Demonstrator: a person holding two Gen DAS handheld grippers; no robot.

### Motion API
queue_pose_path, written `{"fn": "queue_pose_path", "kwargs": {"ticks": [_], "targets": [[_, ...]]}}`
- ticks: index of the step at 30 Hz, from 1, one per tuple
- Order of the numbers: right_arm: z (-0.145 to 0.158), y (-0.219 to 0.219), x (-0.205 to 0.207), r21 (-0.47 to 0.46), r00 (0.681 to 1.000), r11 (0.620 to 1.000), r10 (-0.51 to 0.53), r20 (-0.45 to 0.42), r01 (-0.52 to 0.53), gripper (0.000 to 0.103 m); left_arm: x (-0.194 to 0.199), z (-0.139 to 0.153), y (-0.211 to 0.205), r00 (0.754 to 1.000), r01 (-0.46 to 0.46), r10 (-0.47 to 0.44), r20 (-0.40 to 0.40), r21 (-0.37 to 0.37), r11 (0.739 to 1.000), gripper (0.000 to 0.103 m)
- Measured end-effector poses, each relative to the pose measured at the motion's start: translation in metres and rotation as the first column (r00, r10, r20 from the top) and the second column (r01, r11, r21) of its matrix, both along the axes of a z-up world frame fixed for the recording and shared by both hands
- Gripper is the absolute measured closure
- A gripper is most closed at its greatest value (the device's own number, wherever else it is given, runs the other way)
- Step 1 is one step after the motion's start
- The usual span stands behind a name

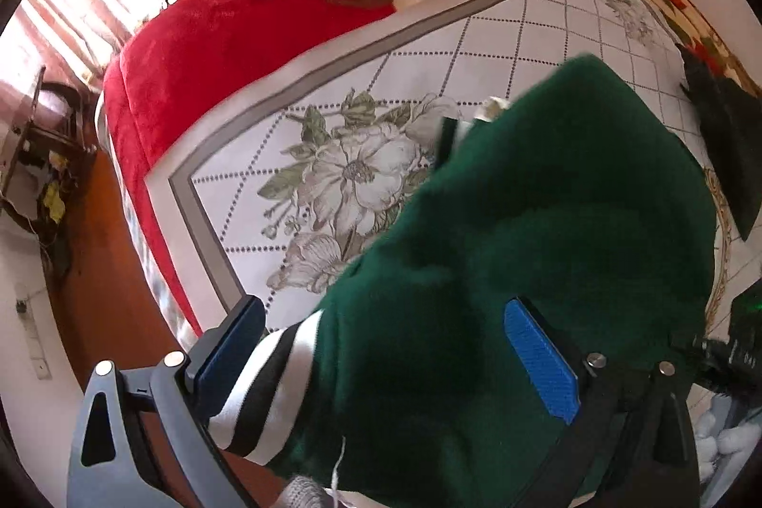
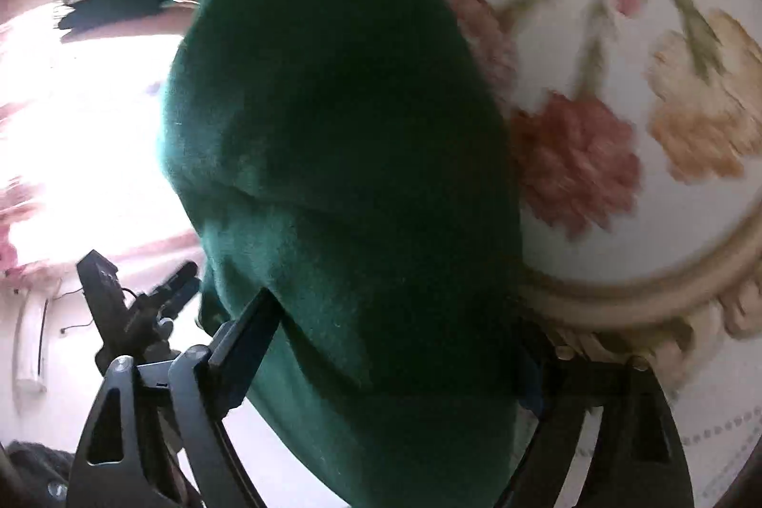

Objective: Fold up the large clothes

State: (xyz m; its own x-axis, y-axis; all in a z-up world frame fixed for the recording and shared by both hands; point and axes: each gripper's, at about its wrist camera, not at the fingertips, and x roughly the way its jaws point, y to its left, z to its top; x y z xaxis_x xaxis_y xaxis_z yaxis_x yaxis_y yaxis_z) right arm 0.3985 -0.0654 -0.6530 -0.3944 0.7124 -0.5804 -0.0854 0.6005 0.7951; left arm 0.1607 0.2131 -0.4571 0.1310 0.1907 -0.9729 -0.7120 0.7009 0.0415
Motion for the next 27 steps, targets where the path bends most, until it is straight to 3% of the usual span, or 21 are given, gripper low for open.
{"fn": "queue_pose_path", "kwargs": {"ticks": [4, 6, 9, 13, 15, 17, 19, 21, 22, 25, 27], "targets": [[0.016, 0.0, -0.004, -0.018, 0.984, 0.984, -0.174, 0.026, 0.175, 0.054, 0.009, 0.011, -0.001, 0.999, 0.032, -0.032, 0.005, 0.027, 0.999, 0.0], [0.026, -0.015, -0.009, 0.007, 0.95, 0.95, -0.311, 0.013, 0.311, 0.06, 0.015, 0.018, -0.002, 0.998, 0.052, -0.052, 0.018, 0.039, 0.998, 0.0], [0.038, -0.054, -0.011, 0.014, 0.868, 0.868, -0.496, 0.009, 0.496, 0.064, 0.024, 0.03, -0.007, 0.996, 0.081, -0.083, 0.042, 0.047, 0.996, 0.0], [0.042, -0.134, -0.022, -0.049, 0.726, 0.724, -0.687, 0.047, 0.688, 0.064, 0.037, 0.035, -0.019, 0.989, 0.132, -0.134, 0.064, 0.047, 0.99, 0.0], [0.041, -0.185, -0.022, -0.105, 0.698, 0.691, -0.713, 0.057, 0.715, 0.06, 0.043, 0.034, -0.028, 0.985, 0.152, -0.154, 0.076, 0.036, 0.988, 0.0], [0.033, -0.209, -0.025, -0.243, 0.719, 0.69, -0.694, 0.046, 0.682, 0.042, 0.053, 0.029, -0.04, 0.981, 0.178, -0.18, 0.073, 0.033, 0.983, 0.0], [0.037, -0.218, -0.027, -0.324, 0.769, 0.718, -0.636, 0.053, 0.616, 0.041, 0.064, 0.021, -0.056, 0.978, 0.198, -0.198, 0.069, 0.011, 0.98, 0.0], [0.057, -0.218, -0.028, -0.371, 0.822, 0.744, -0.558, 0.114, 0.556, 0.041, 0.076, 0.015, -0.071, 0.975, 0.213, -0.212, 0.059, 0.002, 0.977, 0.0], [0.075, -0.216, -0.026, -0.414, 0.849, 0.745, -0.493, 0.188, 0.524, 0.04, 0.082, 0.014, -0.078, 0.973, 0.221, -0.221, 0.06, 0.001, 0.975, 0.0], [0.12, -0.211, -0.013, -0.398, 0.851, 0.76, -0.395, 0.345, 0.514, 0.03, 0.1, 0.013, -0.098, 0.968, 0.242, -0.243, 0.054, 0.028, 0.97, 0.0], [0.146, -0.194, 0.012, -0.36, 0.867, 0.814, -0.313, 0.387, 0.455, 0.03, 0.114, 0.012, -0.108, 0.966, 0.252, -0.255, 0.045, 0.053, 0.966, 0.0]]}}
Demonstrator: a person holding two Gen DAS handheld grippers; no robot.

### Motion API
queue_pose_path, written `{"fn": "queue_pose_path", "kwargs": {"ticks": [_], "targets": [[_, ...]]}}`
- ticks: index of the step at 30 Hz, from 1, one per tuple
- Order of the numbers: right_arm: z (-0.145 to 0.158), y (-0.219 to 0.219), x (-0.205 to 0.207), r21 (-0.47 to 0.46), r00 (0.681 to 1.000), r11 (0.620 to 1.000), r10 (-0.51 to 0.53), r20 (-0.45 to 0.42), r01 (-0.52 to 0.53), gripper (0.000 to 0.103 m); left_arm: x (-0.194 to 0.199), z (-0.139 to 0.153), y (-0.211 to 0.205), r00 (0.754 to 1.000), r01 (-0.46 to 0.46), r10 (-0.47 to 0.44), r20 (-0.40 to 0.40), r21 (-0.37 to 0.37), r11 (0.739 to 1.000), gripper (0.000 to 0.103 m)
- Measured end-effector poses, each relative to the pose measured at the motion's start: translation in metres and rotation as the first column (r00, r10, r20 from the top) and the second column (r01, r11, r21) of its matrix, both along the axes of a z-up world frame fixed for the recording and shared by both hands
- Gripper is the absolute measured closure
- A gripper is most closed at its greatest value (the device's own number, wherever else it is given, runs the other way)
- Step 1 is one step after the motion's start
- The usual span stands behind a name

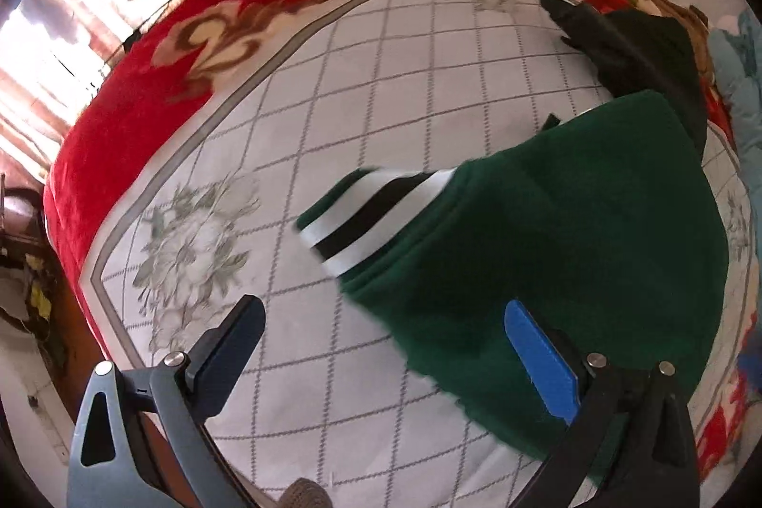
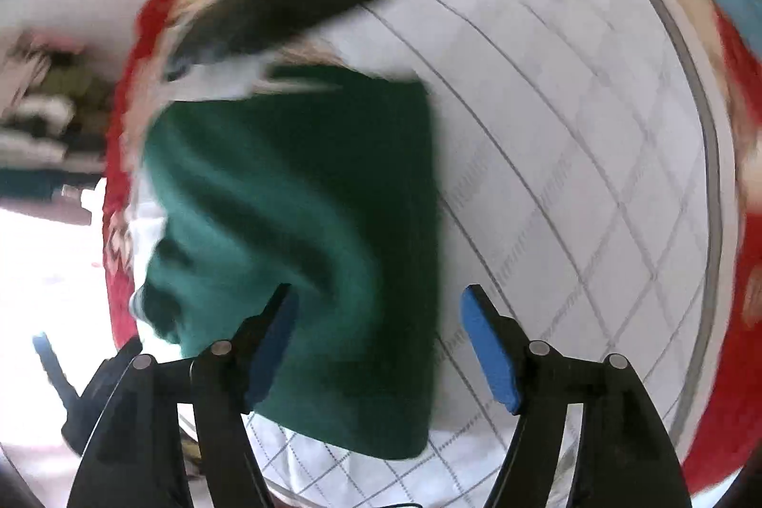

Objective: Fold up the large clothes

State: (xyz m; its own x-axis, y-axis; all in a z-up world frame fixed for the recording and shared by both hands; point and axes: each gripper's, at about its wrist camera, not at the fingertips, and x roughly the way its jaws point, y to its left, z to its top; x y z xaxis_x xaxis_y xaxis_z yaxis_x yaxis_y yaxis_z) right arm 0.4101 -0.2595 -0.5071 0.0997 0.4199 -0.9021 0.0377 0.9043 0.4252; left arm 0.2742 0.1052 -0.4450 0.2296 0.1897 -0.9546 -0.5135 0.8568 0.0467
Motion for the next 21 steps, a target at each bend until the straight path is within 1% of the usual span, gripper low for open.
{"fn": "queue_pose_path", "kwargs": {"ticks": [1, 2, 3, 4, 5, 6, 7, 8, 9, 10, 12, 14, 15, 16, 18, 19, 21], "targets": [[0.007, 0.014, 0.012, 0.006, 0.998, 0.998, 0.058, 0.014, -0.058, 0.031, 0.006, -0.001, -0.003, 1.0, 0.005, -0.004, -0.003, 0.009, 1.0, 0.0], [0.013, 0.03, 0.027, 0.006, 0.993, 0.994, 0.111, 0.032, -0.111, 0.04, 0.011, -0.003, -0.005, 1.0, 0.008, -0.008, -0.008, 0.021, 1.0, 0.0], [0.013, 0.055, 0.037, 0.003, 0.988, 0.989, 0.149, 0.042, -0.149, 0.048, 0.017, -0.006, -0.007, 1.0, 0.009, -0.008, -0.027, 0.039, 0.999, 0.0], [0.014, 0.073, 0.053, 0.024, 0.98, 0.98, 0.195, 0.048, -0.196, 0.062, 0.022, -0.008, -0.008, 0.999, 0.009, -0.008, -0.036, 0.042, 0.999, 0.0], [0.014, 0.092, 0.068, 0.05, 0.971, 0.97, 0.237, 0.039, -0.239, 0.065, 0.025, -0.01, -0.008, 0.999, 0.006, -0.004, -0.042, 0.048, 0.999, 0.0], [0.017, 0.12, 0.085, 0.061, 0.963, 0.961, 0.269, 0.018, -0.27, 0.066, 0.028, -0.012, -0.008, 0.999, 0.002, 0.001, -0.046, 0.057, 0.998, 0.0], [0.007, 0.139, 0.102, 0.062, 0.953, 0.952, 0.301, -0.008, -0.3, 0.067, 0.029, -0.014, -0.008, 0.999, 0.001, 0.002, -0.046, 0.062, 0.998, 0.0], [-0.008, 0.16, 0.117, 0.053, 0.935, 0.935, 0.352, -0.044, -0.35, 0.067, 0.03, -0.017, -0.007, 0.999, 0.0, 0.003, -0.047, 0.064, 0.998, 0.0], [-0.02, 0.172, 0.124, 0.033, 0.919, 0.922, 0.388, -0.069, -0.387, 0.067, 0.031, -0.021, -0.006, 0.999, -0.002, 0.006, -0.052, 0.063, 0.998, 0.0], [-0.03, 0.185, 0.128, -0.01, 0.903, 0.906, 0.421, -0.09, -0.423, 0.067, 0.032, -0.027, -0.005, 0.998, -0.006, 0.009, -0.057, 0.054, 0.999, 0.0], [-0.057, 0.217, 0.136, -0.129, 0.85, 0.843, 0.502, -0.157, -0.522, 0.068, 0.031, -0.037, -0.003, 0.997, -0.011, 0.013, -0.075, 0.028, 1.0, 0.0], [-0.086, 0.23, 0.141, -0.186, 0.832, 0.816, 0.506, -0.226, -0.547, 0.068, 0.029, -0.048, 0.002, 0.996, -0.009, 0.01, -0.091, 0.004, 1.0, 0.0], [-0.092, 0.233, 0.143, -0.198, 0.832, 0.814, 0.501, -0.237, -0.546, 0.068, 0.028, -0.052, 0.003, 0.995, -0.008, 0.007, -0.099, -0.005, 1.0, 0.0], [-0.097, 0.233, 0.146, -0.203, 0.839, 0.821, 0.486, -0.244, -0.534, 0.068, 0.026, -0.057, 0.007, 0.995, -0.011, 0.008, -0.104, -0.027, 1.0, 0.0], [-0.097, 0.231, 0.152, -0.196, 0.847, 0.835, 0.459, -0.269, -0.515, 0.068, 0.023, -0.062, 0.014, 0.994, -0.019, 0.01, -0.113, -0.074, 0.997, 0.0], [-0.09, 0.228, 0.151, -0.191, 0.85, 0.84, 0.452, -0.27, -0.508, 0.068, 0.022, -0.063, 0.017, 0.993, -0.018, 0.007, -0.117, -0.094, 0.995, 0.0], [-0.066, 0.218, 0.15, -0.18, 0.866, 0.857, 0.435, -0.248, -0.482, 0.067, 0.02, -0.059, 0.022, 0.993, -0.011, -0.003, -0.118, -0.115, 0.993, 0.0]]}}
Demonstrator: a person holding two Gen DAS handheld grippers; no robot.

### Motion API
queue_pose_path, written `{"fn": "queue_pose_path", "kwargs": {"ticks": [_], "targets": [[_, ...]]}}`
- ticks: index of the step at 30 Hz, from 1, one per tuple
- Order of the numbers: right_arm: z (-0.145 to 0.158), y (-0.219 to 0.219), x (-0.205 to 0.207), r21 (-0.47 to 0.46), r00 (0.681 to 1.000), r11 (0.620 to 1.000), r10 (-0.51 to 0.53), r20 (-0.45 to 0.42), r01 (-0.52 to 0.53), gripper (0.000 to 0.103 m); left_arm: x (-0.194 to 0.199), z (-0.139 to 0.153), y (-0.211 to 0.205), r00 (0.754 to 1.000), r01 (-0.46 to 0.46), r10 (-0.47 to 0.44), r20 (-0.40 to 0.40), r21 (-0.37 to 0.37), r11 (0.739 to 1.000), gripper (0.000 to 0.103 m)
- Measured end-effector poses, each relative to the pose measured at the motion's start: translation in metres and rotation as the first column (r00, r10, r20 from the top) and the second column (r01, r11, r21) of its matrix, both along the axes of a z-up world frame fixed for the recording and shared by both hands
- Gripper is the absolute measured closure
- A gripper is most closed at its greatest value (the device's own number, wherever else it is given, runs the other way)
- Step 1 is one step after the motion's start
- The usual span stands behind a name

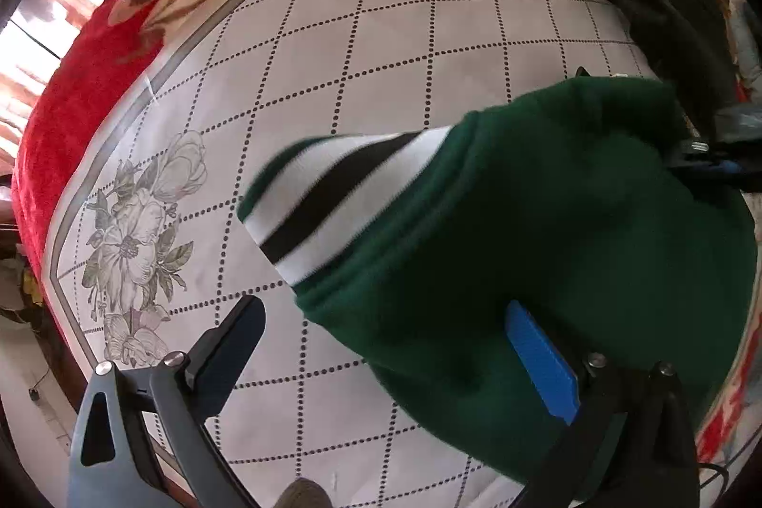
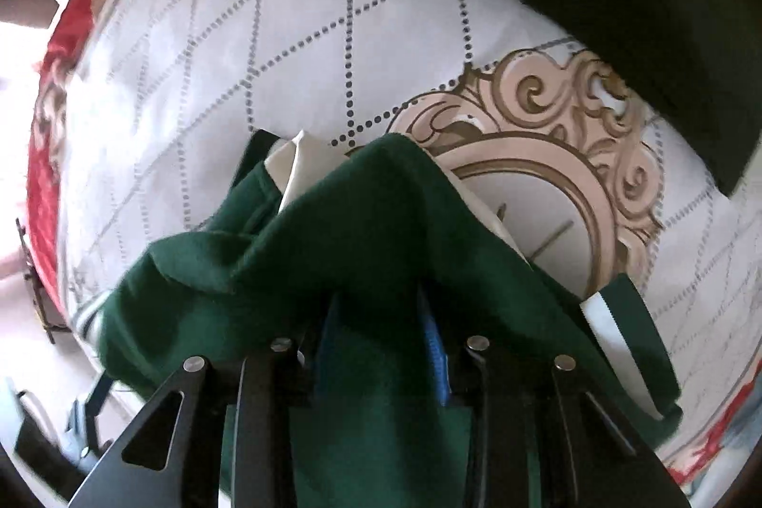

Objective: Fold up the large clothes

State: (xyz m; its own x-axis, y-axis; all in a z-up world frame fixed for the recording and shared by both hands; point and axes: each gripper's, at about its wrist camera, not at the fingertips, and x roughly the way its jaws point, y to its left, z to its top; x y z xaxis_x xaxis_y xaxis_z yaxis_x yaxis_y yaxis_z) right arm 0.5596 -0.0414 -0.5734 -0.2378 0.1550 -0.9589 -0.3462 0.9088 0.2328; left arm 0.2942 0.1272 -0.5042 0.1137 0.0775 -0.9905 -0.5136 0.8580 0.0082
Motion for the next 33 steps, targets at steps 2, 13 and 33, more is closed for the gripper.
{"fn": "queue_pose_path", "kwargs": {"ticks": [2, 13, 33], "targets": [[0.032, -0.022, -0.015, 0.052, 0.998, 0.997, -0.056, 0.018, 0.055, 0.062, -0.002, 0.006, 0.006, 1.0, 0.011, -0.011, 0.003, -0.019, 1.0, 0.0], [0.022, -0.111, -0.17, -0.065, 0.957, 0.958, -0.284, -0.065, 0.28, 0.051, 0.002, 0.001, 0.031, 0.99, 0.135, -0.136, -0.035, -0.027, 0.99, 0.0], [0.042, -0.237, -0.2, 0.273, 0.792, 0.748, -0.6, -0.111, 0.605, 0.028, -0.011, 0.025, 0.023, 0.996, 0.093, -0.089, 0.029, -0.193, 0.977, 0.0]]}}
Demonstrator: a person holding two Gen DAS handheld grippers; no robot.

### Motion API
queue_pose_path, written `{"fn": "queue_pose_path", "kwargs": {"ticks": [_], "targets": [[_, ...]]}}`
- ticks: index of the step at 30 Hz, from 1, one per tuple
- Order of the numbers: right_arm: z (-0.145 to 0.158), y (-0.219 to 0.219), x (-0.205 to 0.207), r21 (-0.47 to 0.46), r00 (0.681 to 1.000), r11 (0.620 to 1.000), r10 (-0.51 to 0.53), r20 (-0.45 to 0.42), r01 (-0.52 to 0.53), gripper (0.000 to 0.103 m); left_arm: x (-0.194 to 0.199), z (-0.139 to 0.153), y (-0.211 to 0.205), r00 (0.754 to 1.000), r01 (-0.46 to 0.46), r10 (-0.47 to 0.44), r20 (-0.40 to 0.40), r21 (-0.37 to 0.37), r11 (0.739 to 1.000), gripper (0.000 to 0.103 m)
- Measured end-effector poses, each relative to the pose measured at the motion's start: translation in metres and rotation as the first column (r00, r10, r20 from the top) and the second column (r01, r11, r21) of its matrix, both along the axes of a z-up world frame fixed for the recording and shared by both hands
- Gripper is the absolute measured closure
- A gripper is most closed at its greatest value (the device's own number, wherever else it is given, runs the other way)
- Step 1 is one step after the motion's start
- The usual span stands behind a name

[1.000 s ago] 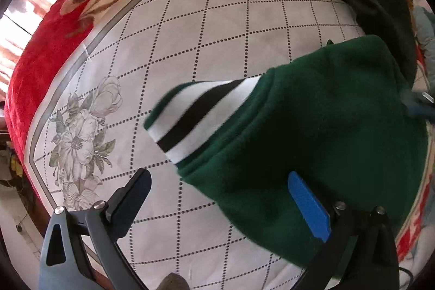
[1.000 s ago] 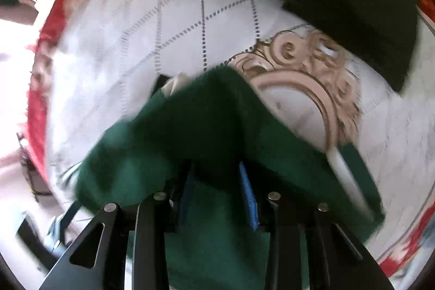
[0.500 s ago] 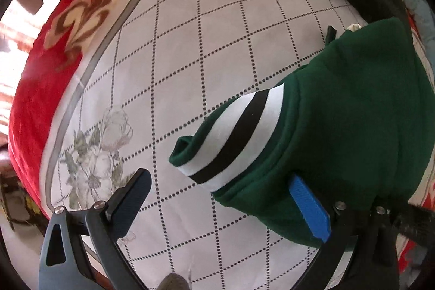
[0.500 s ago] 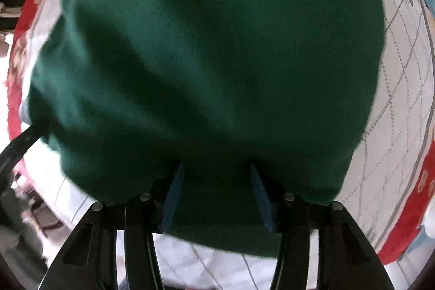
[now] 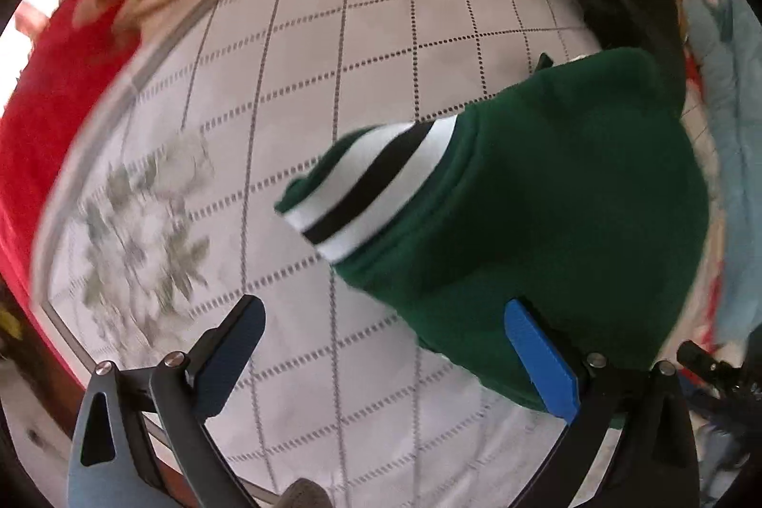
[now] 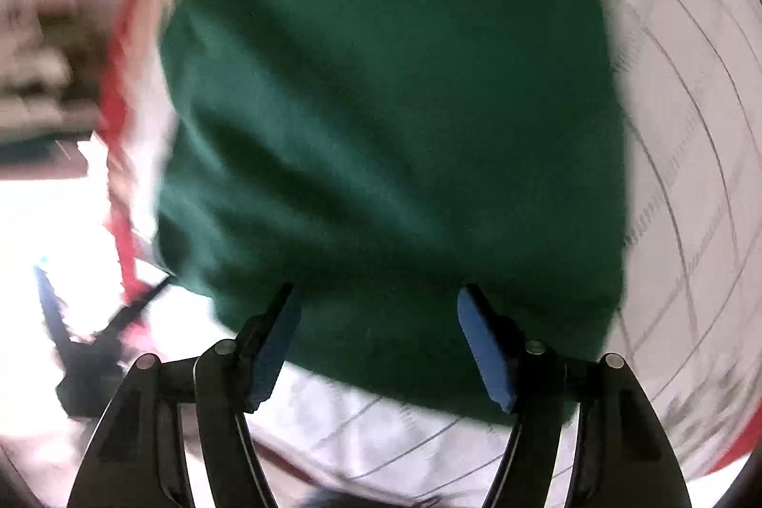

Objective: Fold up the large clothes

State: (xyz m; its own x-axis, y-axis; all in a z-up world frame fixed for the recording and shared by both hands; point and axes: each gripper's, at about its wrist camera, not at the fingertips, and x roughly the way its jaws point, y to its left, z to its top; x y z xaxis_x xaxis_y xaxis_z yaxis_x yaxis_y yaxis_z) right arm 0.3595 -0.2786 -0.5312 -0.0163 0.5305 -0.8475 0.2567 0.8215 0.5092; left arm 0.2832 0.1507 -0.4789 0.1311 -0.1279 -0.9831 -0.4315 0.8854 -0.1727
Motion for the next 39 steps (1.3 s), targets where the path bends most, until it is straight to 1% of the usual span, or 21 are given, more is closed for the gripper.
{"fn": "queue_pose_path", "kwargs": {"ticks": [2, 4, 5, 7, 8, 10, 11, 14, 17, 19, 22, 23, 24, 25, 26, 27, 29, 30, 31, 33, 39], "targets": [[0.003, -0.046, -0.013, 0.025, 0.994, 0.994, -0.104, 0.023, 0.103, 0.022, 0.0, 0.0, 0.005, 1.0, -0.017, 0.018, 0.024, -0.023, 1.0, 0.0], [-0.011, -0.08, -0.018, 0.019, 0.986, 0.986, -0.166, 0.021, 0.166, 0.021, 0.005, -0.006, 0.008, 0.999, -0.032, 0.033, 0.029, -0.047, 0.998, 0.0], [-0.019, -0.094, -0.02, 0.025, 0.982, 0.982, -0.187, 0.018, 0.186, 0.02, 0.009, -0.012, 0.011, 0.998, -0.045, 0.048, 0.031, -0.083, 0.996, 0.0], [-0.043, -0.114, -0.024, 0.077, 0.977, 0.974, -0.212, 0.003, 0.211, 0.02, 0.018, -0.025, 0.015, 0.997, -0.071, 0.076, 0.029, -0.133, 0.989, 0.0], [-0.059, -0.123, -0.024, 0.143, 0.975, 0.965, -0.221, -0.007, 0.22, 0.02, 0.022, -0.032, 0.016, 0.996, -0.078, 0.084, 0.03, -0.154, 0.985, 0.0], [-0.087, -0.128, -0.018, 0.26, 0.973, 0.938, -0.231, -0.023, 0.229, 0.02, 0.03, -0.046, 0.014, 0.995, -0.09, 0.096, 0.026, -0.185, 0.979, 0.0], [-0.103, -0.13, -0.017, 0.346, 0.969, 0.907, -0.244, -0.033, 0.24, 0.019, 0.034, -0.052, 0.013, 0.995, -0.094, 0.1, 0.023, -0.191, 0.977, 0.0], [-0.121, -0.131, -0.015, 0.482, 0.967, 0.846, -0.253, -0.012, 0.227, 0.017, 0.039, -0.058, 0.008, 0.993, -0.112, 0.118, 0.022, -0.183, 0.977, 0.0], [-0.123, -0.125, -0.004, 0.525, 0.976, 0.831, -0.217, 0.002, 0.184, 0.016, 0.041, -0.062, 0.007, 0.99, -0.131, 0.137, 0.029, -0.172, 0.976, 0.0], [-0.124, -0.114, 0.009, 0.519, 0.985, 0.842, -0.172, 0.001, 0.146, 0.016, 0.047, -0.066, 0.004, 0.988, -0.145, 0.153, 0.036, -0.167, 0.975, 0.0], [-0.128, -0.096, 0.028, 0.528, 0.989, 0.839, -0.146, -0.013, 0.131, 0.015, 0.04, -0.062, 0.008, 0.984, -0.165, 0.174, 0.048, -0.158, 0.974, 0.001], [-0.127, -0.093, 0.031, 0.526, 0.989, 0.841, -0.145, -0.006, 0.126, 0.021, 0.032, -0.057, 0.011, 0.982, -0.168, 0.178, 0.057, -0.149, 0.974, 0.002], [-0.125, -0.093, 0.033, 0.515, 0.988, 0.847, -0.156, 0.005, 0.131, 0.03, 0.034, -0.053, 0.012, 0.98, -0.175, 0.186, 0.074, -0.137, 0.975, 0.009], [-0.123, -0.094, 0.032, 0.52, 0.985, 0.843, -0.174, 0.019, 0.139, 0.045, 0.034, -0.049, 0.014, 0.977, -0.18, 0.192, 0.09, -0.125, 0.976, 0.016], [-0.121, -0.095, 0.031, 0.522, 0.982, 0.841, -0.186, 0.027, 0.145, 0.053, 0.035, -0.045, 0.016, 0.975, -0.185, 0.197, 0.106, -0.115, 0.976, 0.03], [-0.119, -0.092, 0.03, 0.517, 0.982, 0.843, -0.189, 0.029, 0.147, 0.055, 0.037, -0.04, 0.017, 0.972, -0.186, 0.198, 0.127, -0.104, 0.977, 0.042], [-0.112, -0.087, 0.031, 0.516, 0.98, 0.842, -0.199, 0.027, 0.157, 0.062, 0.042, -0.03, 0.019, 0.97, -0.171, 0.182, 0.16, -0.078, 0.982, 0.056], [-0.105, -0.088, 0.032, 0.524, 0.977, 0.836, -0.209, 0.03, 0.163, 0.063, 0.044, -0.024, 0.018, 0.969, -0.162, 0.172, 0.179, -0.068, 0.984, 0.061], [-0.098, -0.087, 0.033, 0.52, 0.977, 0.84, -0.208, 0.042, 0.156, 0.065, 0.046, -0.018, 0.016, 0.969, -0.146, 0.153, 0.195, -0.052, 0.988, 0.063], [-0.086, -0.087, 0.034, 0.531, 0.973, 0.832, -0.225, 0.053, 0.163, 0.066, 0.046, -0.006, 0.014, 0.966, -0.129, 0.132, 0.223, -0.027, 0.991, 0.067], [-0.039, -0.094, 0.044, 0.543, 0.97, 0.83, -0.22, 0.107, 0.128, 0.068, 0.053, 0.03, 0.015, 0.948, -0.118, 0.115, 0.297, -0.007, 0.993, 0.07]]}}
